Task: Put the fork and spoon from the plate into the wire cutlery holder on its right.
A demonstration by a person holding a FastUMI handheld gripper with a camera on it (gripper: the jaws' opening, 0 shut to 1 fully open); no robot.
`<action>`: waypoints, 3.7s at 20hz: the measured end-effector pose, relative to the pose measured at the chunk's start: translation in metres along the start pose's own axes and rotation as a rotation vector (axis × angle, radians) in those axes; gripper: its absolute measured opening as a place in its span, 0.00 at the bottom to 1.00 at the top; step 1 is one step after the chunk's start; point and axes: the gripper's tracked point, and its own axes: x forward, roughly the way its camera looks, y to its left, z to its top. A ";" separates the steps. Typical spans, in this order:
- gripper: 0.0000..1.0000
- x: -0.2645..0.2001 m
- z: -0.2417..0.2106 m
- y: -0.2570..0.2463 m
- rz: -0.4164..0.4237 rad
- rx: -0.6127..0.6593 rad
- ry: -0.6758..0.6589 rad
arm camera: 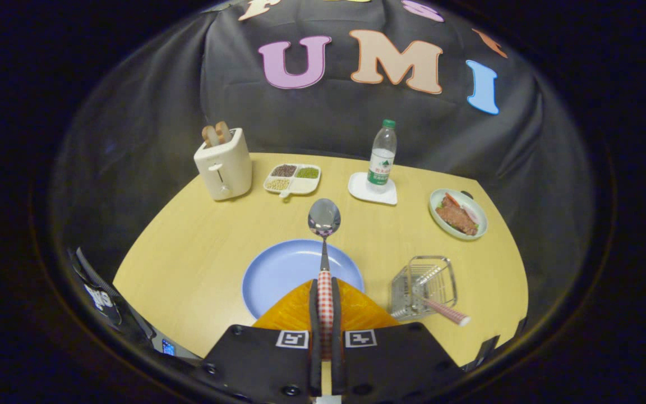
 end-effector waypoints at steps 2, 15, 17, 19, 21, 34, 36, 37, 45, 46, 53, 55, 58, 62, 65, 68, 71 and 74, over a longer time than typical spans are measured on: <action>0.10 -0.015 0.006 -0.026 0.012 0.023 0.064; 0.10 -0.019 -0.054 -0.121 -0.014 0.094 0.654; 0.10 -0.012 -0.056 -0.126 -0.010 0.106 0.729; 0.10 -0.007 -0.058 -0.126 0.011 0.134 0.804; 0.10 -0.005 -0.058 -0.132 0.011 0.130 0.874; 0.11 0.039 -0.064 -0.151 -0.019 0.052 0.997; 0.15 0.041 -0.061 -0.151 -0.020 0.058 0.971; 0.20 0.042 -0.058 -0.150 -0.020 0.075 0.949; 0.89 0.025 -0.010 -0.137 0.029 0.208 0.653; 0.98 0.020 -0.002 -0.132 0.042 0.224 0.602; 0.98 -0.029 0.059 -0.111 0.078 0.354 0.192; 0.97 -0.050 0.088 -0.101 0.087 0.378 0.017; 0.97 -0.096 0.123 -0.092 0.083 0.344 -0.237; 0.97 -0.156 0.150 -0.068 0.038 0.247 -0.517; 0.97 -0.174 0.156 -0.056 0.006 0.214 -0.679; 0.98 -0.181 0.153 -0.050 -0.070 0.175 -0.777; 0.98 -0.194 0.157 -0.035 -0.104 0.151 -0.842; 0.98 -0.203 0.159 -0.032 -0.162 0.116 -0.903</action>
